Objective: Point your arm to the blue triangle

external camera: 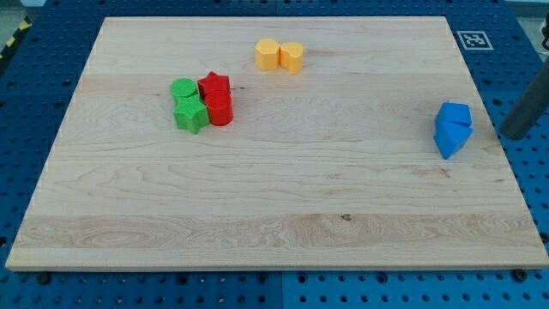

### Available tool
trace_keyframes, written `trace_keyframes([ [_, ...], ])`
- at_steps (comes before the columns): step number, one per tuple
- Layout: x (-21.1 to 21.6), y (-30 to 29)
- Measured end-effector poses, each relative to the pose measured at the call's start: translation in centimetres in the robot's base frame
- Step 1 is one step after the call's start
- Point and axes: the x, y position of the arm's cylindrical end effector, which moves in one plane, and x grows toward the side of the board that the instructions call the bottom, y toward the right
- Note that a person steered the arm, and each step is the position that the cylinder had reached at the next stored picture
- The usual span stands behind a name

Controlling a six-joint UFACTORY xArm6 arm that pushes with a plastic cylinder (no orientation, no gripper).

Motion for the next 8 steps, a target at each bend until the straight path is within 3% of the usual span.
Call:
trace_keyframes([
  [8,-0.2,3.0],
])
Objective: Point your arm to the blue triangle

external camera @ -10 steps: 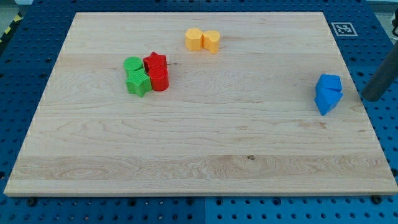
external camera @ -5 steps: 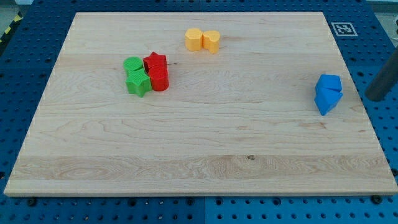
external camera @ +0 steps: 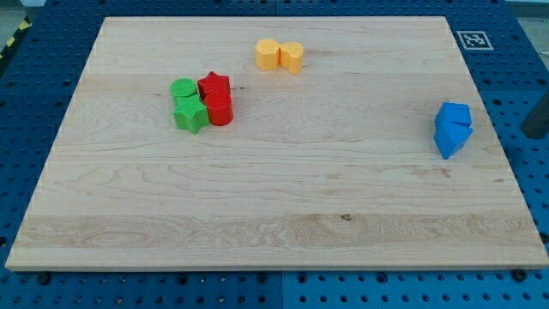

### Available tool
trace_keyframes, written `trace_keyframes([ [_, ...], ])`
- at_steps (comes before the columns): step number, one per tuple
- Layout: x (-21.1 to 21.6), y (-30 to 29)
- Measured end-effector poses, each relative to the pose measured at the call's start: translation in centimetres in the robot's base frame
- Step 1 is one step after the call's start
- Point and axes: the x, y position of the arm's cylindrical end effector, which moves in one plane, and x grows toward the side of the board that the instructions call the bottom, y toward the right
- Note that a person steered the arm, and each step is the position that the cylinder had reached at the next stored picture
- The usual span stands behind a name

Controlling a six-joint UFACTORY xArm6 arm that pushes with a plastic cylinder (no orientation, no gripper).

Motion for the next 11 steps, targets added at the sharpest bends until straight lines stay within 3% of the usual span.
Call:
trace_keyframes([
  [11,-1.1,0.0],
])
